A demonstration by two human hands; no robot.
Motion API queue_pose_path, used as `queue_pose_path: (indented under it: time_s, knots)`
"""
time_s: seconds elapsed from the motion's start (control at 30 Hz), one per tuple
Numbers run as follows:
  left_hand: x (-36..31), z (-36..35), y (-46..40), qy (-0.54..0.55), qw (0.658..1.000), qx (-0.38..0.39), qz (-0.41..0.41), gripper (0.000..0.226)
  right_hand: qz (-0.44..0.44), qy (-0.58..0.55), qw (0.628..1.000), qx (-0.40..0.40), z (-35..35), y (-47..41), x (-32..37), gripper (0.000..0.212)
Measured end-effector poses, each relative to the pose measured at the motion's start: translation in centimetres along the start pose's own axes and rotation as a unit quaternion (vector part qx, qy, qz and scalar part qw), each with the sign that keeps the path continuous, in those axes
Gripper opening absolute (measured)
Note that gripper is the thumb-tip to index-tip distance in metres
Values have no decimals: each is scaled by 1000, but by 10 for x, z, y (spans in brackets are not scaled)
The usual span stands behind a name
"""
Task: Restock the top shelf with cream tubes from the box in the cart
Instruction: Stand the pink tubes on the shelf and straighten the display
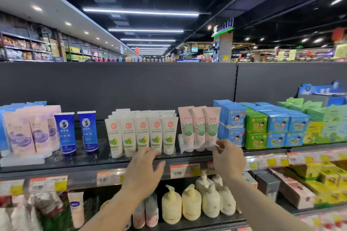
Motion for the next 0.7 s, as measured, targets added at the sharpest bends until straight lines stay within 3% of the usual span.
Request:
queue_pose_path:
  time_s: [0.27, 0.47, 0.7]
  knots:
    - [-54, -49, -27, -52, 993, 105, -23, 58, -14, 76, 994, 73, -2, -13, -28, 36]
    - [-63, -61, -33, -134, 983, 125, -18, 58, -7, 99, 991, 94, -7, -18, -27, 34]
    - [-57, -65, -36, -112, 985, 129, -1, 50, -3, 101, 992, 78, -10, -22, -27, 23]
Point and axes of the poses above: each hand's wrist, its own y-axis away from the middle knuckle, its own z-axis out of the back of the hand, x = y × z, the point moved 9 cm from there along -y, towards the middle knuckle, and after that the axes turned 8 degrees about x, right-handed, at the moved point
